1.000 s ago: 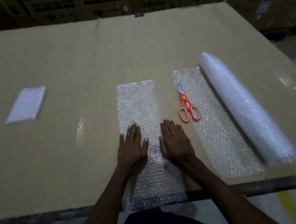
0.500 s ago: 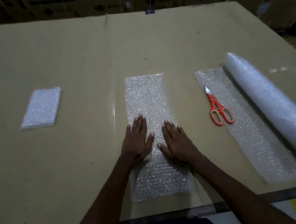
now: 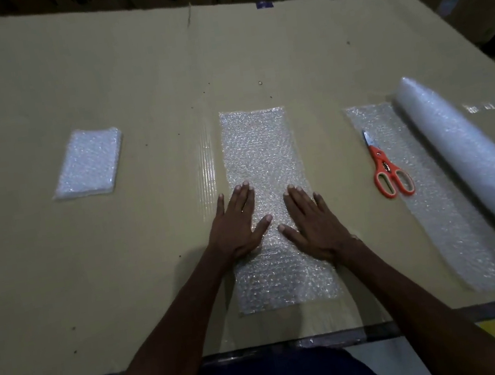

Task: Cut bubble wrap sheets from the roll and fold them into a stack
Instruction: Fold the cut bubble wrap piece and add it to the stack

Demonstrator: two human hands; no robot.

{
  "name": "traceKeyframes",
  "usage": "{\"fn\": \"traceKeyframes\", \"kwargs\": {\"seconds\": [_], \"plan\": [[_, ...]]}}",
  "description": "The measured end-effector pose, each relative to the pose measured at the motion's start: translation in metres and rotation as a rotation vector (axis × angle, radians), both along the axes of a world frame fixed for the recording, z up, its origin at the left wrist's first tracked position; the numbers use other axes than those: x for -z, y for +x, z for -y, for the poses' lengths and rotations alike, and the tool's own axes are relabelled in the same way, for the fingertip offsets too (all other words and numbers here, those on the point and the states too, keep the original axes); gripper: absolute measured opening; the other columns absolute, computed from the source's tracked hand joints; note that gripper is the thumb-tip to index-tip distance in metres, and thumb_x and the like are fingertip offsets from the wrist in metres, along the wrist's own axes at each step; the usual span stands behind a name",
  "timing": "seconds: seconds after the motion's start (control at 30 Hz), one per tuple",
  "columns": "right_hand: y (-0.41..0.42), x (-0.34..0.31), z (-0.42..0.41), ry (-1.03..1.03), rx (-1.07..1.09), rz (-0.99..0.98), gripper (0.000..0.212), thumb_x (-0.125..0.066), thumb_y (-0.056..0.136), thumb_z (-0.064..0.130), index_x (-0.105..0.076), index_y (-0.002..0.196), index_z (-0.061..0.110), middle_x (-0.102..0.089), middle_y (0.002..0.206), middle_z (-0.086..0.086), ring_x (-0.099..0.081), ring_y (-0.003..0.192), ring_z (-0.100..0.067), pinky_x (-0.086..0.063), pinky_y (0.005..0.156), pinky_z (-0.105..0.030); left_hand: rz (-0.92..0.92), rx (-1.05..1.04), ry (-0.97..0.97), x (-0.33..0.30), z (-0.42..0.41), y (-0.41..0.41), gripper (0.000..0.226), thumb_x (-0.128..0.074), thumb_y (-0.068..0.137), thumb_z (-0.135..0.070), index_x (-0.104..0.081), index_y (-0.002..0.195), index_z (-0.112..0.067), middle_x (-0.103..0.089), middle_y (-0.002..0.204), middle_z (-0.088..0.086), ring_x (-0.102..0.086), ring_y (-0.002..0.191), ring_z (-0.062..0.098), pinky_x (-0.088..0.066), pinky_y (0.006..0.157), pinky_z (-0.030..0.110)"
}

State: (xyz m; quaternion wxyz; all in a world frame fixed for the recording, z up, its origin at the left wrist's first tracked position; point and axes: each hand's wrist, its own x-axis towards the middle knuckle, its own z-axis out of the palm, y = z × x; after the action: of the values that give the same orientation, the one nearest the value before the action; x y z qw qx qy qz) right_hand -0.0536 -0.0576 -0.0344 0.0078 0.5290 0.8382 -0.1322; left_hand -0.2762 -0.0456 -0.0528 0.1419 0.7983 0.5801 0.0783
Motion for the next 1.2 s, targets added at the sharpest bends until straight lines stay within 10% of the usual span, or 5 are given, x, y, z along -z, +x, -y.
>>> {"fn": "traceKeyframes", "kwargs": {"seconds": [0.2,0.33,0.53,0.7,1.2], "plan": [[0.007,-0.016,0.000,0.013,0.035,-0.257,0.078,-0.037,0.104,0.059,-0.021,0.161,0.010,-0.015,0.170,-0.008,-0.013,0.156,-0.024,-0.013,0.125,-0.049,0.153,0.051,0.020,-0.019,0.008,-0.010,0.078,-0.021,0.102,-0.063,-0.004,0.161,-0.015,0.007,0.167,-0.003,0.011,0.153,0.011,0.011,0.123,0.040],[0.011,-0.026,0.021,0.329,-0.101,-0.420,0.048,-0.055,0.095,0.042,-0.068,0.121,0.003,-0.068,0.121,-0.015,-0.062,0.111,-0.033,-0.056,0.086,-0.045,0.188,0.168,0.105,-0.021,0.033,-0.014,0.070,-0.038,0.101,-0.054,-0.029,0.157,-0.013,-0.022,0.165,0.002,-0.015,0.153,0.015,-0.009,0.125,0.044],[0.009,-0.011,0.070,0.281,-0.281,-0.396,0.015,-0.074,0.088,0.027,-0.069,0.082,0.014,-0.065,0.081,-0.004,-0.062,0.075,-0.027,-0.052,0.055,-0.039,0.388,0.218,0.340,-0.003,0.090,-0.011,0.036,-0.066,0.092,-0.041,-0.072,0.117,-0.016,-0.064,0.136,-0.002,-0.063,0.118,0.012,-0.057,0.085,0.028],[0.015,-0.002,0.087,0.225,-0.248,-0.410,0.019,-0.070,0.092,0.029,-0.069,0.082,0.013,-0.062,0.088,-0.004,-0.057,0.081,-0.026,-0.050,0.058,-0.042,0.385,0.298,0.331,0.001,0.113,-0.017,0.020,-0.075,0.088,-0.034,-0.067,0.089,-0.015,-0.067,0.128,0.002,-0.067,0.111,0.016,-0.058,0.075,0.031],[0.023,-0.023,0.090,0.164,-0.215,-0.524,0.040,-0.074,0.087,0.049,-0.074,0.098,0.011,-0.071,0.092,-0.003,-0.066,0.083,-0.019,-0.052,0.071,-0.030,0.469,0.190,0.312,-0.009,0.112,-0.015,0.025,-0.060,0.095,-0.036,-0.074,0.101,-0.017,-0.075,0.104,-0.003,-0.070,0.091,0.015,-0.057,0.069,0.032]]}}
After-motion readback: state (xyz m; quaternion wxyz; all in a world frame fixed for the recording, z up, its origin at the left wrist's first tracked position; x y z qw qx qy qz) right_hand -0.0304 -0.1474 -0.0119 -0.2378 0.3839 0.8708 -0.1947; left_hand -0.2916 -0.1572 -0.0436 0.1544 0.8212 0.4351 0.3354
